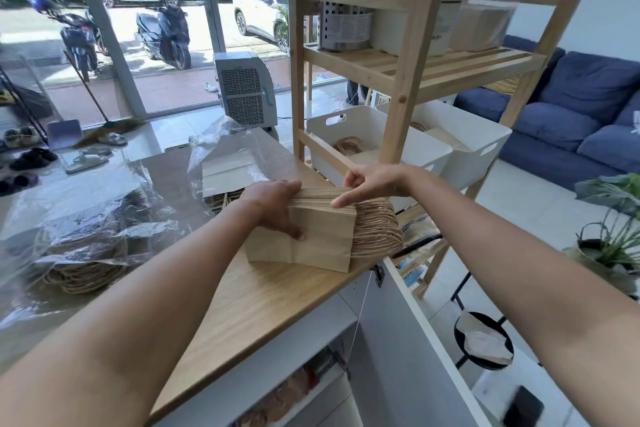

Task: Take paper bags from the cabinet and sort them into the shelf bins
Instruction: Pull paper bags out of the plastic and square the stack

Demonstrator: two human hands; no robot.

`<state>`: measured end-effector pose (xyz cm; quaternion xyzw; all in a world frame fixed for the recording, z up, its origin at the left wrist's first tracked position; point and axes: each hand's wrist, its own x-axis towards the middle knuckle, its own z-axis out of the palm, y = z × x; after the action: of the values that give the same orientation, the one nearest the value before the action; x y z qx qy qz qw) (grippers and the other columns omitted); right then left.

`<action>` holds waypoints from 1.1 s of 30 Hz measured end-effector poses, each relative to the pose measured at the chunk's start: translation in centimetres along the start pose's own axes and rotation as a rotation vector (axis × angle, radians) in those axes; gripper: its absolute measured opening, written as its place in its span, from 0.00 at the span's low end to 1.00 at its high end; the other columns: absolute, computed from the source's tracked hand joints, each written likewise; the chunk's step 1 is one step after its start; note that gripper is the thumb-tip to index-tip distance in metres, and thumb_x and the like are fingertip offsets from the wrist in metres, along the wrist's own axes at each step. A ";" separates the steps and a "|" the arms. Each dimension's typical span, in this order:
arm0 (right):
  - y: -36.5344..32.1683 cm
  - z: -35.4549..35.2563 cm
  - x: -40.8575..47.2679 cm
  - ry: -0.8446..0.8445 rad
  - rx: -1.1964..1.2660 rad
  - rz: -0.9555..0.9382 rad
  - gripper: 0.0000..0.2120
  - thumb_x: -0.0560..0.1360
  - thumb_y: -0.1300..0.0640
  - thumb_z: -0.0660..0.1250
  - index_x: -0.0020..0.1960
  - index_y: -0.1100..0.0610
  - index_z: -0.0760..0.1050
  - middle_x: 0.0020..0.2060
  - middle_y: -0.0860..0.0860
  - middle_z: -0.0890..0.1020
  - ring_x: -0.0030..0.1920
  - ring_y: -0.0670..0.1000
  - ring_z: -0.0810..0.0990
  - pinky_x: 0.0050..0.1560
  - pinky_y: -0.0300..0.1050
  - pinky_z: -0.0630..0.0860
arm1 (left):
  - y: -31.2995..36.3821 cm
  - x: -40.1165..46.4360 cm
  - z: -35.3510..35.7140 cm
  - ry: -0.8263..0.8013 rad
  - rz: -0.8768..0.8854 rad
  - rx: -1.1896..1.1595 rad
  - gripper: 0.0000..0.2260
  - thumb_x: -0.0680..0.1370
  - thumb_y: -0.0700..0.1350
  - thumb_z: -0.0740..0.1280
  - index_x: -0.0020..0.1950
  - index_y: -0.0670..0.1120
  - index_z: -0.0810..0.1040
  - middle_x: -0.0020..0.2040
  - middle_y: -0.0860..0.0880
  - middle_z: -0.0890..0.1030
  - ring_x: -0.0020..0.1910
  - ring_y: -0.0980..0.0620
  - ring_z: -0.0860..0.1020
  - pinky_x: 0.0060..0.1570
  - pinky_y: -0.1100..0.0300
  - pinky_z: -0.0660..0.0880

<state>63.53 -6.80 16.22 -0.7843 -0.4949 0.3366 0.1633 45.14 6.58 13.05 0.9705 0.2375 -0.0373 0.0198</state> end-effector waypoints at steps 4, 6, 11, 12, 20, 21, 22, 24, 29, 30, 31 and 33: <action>-1.8 -0.4 0.8 -0.228 -0.106 0.076 0.28 0.63 0.44 0.77 0.57 0.54 0.74 0.48 0.48 0.77 0.50 0.46 0.77 0.53 0.42 0.77 | -0.1 0.0 -0.1 -0.003 0.003 0.005 0.33 0.58 0.66 0.75 0.55 0.51 0.69 0.55 0.50 0.79 0.54 0.46 0.77 0.50 0.55 0.73; -1.8 -0.6 1.2 -0.232 -0.162 0.048 0.22 0.64 0.45 0.77 0.50 0.59 0.79 0.43 0.48 0.78 0.44 0.45 0.78 0.46 0.37 0.78 | -0.2 -0.1 -0.1 -0.004 0.005 0.009 0.33 0.58 0.66 0.75 0.54 0.52 0.69 0.54 0.50 0.79 0.54 0.46 0.77 0.50 0.55 0.74; -0.8 -0.9 1.9 -0.213 -0.084 0.015 0.24 0.64 0.45 0.77 0.54 0.60 0.83 0.47 0.50 0.84 0.49 0.47 0.81 0.52 0.41 0.79 | -0.1 -0.3 0.0 0.001 0.022 0.015 0.33 0.59 0.66 0.75 0.55 0.51 0.68 0.55 0.50 0.78 0.54 0.47 0.77 0.49 0.55 0.73; -0.6 -0.9 1.9 -0.213 -0.066 0.010 0.24 0.63 0.44 0.77 0.52 0.58 0.83 0.47 0.50 0.84 0.49 0.46 0.81 0.51 0.41 0.78 | -0.1 -0.4 0.0 0.003 0.028 0.018 0.33 0.59 0.66 0.75 0.56 0.51 0.68 0.55 0.49 0.78 0.54 0.47 0.76 0.49 0.55 0.73; -0.8 -1.4 2.4 -0.264 -0.022 0.065 0.12 0.72 0.50 0.72 0.48 0.58 0.84 0.44 0.51 0.86 0.46 0.48 0.82 0.56 0.45 0.79 | -0.3 -0.5 0.2 -0.001 0.048 0.040 0.35 0.59 0.66 0.74 0.57 0.50 0.68 0.55 0.49 0.77 0.55 0.47 0.75 0.53 0.53 0.74; -0.8 -1.4 2.4 -0.289 -0.004 0.078 0.09 0.73 0.51 0.71 0.45 0.57 0.84 0.40 0.50 0.86 0.44 0.47 0.82 0.56 0.45 0.78 | -0.3 -0.5 0.2 -0.008 0.051 0.041 0.35 0.59 0.66 0.74 0.57 0.50 0.68 0.56 0.49 0.77 0.55 0.47 0.75 0.53 0.53 0.74; -0.7 -1.4 2.4 -0.305 0.013 0.085 0.09 0.73 0.51 0.71 0.43 0.56 0.83 0.38 0.49 0.85 0.42 0.47 0.82 0.56 0.45 0.78 | -0.4 -0.5 0.2 -0.014 0.052 0.041 0.35 0.59 0.66 0.74 0.57 0.50 0.67 0.56 0.49 0.77 0.55 0.47 0.75 0.54 0.53 0.74; -0.6 -1.5 2.4 -0.313 0.036 0.089 0.09 0.74 0.51 0.70 0.41 0.55 0.83 0.36 0.48 0.85 0.41 0.46 0.82 0.57 0.46 0.77 | -0.3 -0.5 0.3 -0.017 0.052 0.040 0.35 0.59 0.67 0.74 0.57 0.50 0.67 0.55 0.48 0.77 0.55 0.47 0.75 0.53 0.53 0.73; -0.5 -1.7 2.5 -0.356 0.051 0.085 0.09 0.74 0.50 0.69 0.41 0.54 0.83 0.37 0.46 0.86 0.40 0.45 0.83 0.58 0.46 0.77 | -0.3 -0.5 0.3 -0.023 0.058 0.030 0.34 0.59 0.66 0.75 0.56 0.50 0.67 0.55 0.49 0.77 0.54 0.47 0.76 0.52 0.55 0.73; -0.4 -1.7 2.5 -0.359 0.067 0.086 0.09 0.74 0.50 0.69 0.42 0.54 0.84 0.38 0.47 0.86 0.41 0.46 0.83 0.58 0.46 0.76 | -0.3 -0.5 0.3 -0.023 0.059 0.029 0.34 0.59 0.66 0.75 0.55 0.50 0.67 0.55 0.50 0.77 0.54 0.47 0.76 0.52 0.55 0.73; -0.2 -1.7 2.6 -0.360 0.086 0.089 0.08 0.74 0.50 0.69 0.42 0.54 0.84 0.40 0.48 0.86 0.42 0.47 0.83 0.59 0.46 0.76 | -0.3 -0.5 0.3 -0.025 0.061 0.027 0.34 0.59 0.66 0.75 0.55 0.50 0.67 0.55 0.50 0.77 0.54 0.47 0.76 0.52 0.54 0.73; 0.2 -1.6 2.6 -0.357 0.128 0.098 0.10 0.71 0.49 0.71 0.45 0.55 0.84 0.43 0.49 0.86 0.44 0.48 0.84 0.60 0.47 0.77 | -0.3 -0.4 0.4 -0.028 0.064 0.027 0.34 0.59 0.66 0.75 0.55 0.50 0.66 0.54 0.50 0.77 0.54 0.47 0.76 0.52 0.54 0.73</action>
<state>65.51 -4.50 16.29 -0.7233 -0.4548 0.5087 0.1058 44.62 6.63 12.73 0.9771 0.2055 -0.0532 0.0114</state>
